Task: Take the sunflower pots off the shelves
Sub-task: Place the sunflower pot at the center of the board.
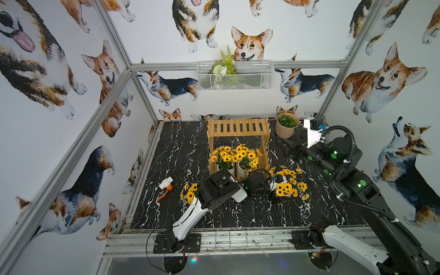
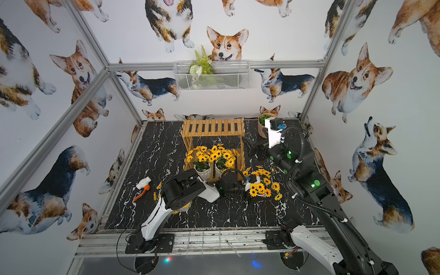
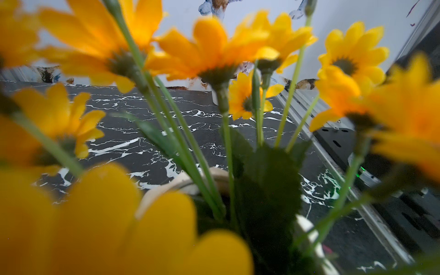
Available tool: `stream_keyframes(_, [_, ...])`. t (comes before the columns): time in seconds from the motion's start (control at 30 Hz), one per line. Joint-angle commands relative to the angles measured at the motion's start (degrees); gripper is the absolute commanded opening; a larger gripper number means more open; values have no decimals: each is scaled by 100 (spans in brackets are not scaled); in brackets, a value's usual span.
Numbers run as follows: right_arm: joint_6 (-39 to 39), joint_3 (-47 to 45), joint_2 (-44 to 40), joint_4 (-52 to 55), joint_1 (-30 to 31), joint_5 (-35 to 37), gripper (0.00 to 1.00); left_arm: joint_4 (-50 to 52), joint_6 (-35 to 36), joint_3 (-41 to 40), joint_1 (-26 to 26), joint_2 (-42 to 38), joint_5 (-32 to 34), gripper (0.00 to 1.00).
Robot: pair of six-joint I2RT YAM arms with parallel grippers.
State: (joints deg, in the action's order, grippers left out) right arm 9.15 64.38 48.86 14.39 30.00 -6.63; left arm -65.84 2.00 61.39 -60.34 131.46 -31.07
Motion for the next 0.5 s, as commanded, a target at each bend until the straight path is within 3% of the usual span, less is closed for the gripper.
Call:
stream_keyframes(0.0, [52, 40, 9, -33, 6, -35, 100, 19, 106, -10, 22, 50, -94, 55])
stream_keyframes(0.33, [82, 13, 10, -42, 6, -32, 100, 7, 108, -30, 48, 85, -170, 70])
stream_keyframes(0.47, [80, -4, 1, -42, 5, -28, 100, -8, 103, -31, 61, 92, -198, 71])
